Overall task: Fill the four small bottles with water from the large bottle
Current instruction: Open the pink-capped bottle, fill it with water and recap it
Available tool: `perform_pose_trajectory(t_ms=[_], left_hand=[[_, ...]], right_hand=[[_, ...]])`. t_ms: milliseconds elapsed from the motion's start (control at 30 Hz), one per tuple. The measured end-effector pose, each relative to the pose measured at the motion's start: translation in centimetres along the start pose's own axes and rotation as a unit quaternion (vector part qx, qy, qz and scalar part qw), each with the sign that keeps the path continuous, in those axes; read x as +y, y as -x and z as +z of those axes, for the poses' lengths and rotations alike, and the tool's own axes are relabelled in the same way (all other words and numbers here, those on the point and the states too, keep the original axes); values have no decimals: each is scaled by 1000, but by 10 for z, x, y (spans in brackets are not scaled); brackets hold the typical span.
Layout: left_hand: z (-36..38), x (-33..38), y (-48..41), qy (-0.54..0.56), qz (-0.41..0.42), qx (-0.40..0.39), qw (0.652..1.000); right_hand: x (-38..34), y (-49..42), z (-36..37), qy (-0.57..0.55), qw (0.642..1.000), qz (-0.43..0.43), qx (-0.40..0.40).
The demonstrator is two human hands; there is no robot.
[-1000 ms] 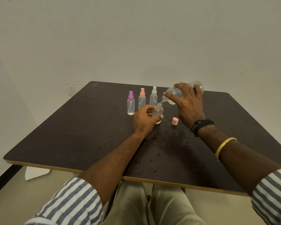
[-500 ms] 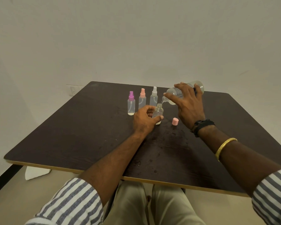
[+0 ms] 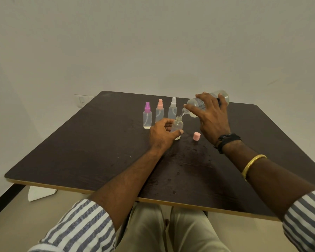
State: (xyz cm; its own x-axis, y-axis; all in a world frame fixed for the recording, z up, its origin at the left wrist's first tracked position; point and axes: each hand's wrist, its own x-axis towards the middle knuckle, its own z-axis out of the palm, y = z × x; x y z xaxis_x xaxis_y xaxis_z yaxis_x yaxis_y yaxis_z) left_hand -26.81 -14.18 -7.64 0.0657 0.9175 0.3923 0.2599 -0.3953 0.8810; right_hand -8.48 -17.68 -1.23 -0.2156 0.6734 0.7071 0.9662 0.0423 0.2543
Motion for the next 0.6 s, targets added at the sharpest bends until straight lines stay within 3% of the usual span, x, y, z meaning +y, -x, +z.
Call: perform_pose_trajectory(t_ms=[600], left_hand=[[1, -3, 0, -4, -3, -5, 1000]], right_hand=[[1, -1, 1, 8, 1000, -8, 9]])
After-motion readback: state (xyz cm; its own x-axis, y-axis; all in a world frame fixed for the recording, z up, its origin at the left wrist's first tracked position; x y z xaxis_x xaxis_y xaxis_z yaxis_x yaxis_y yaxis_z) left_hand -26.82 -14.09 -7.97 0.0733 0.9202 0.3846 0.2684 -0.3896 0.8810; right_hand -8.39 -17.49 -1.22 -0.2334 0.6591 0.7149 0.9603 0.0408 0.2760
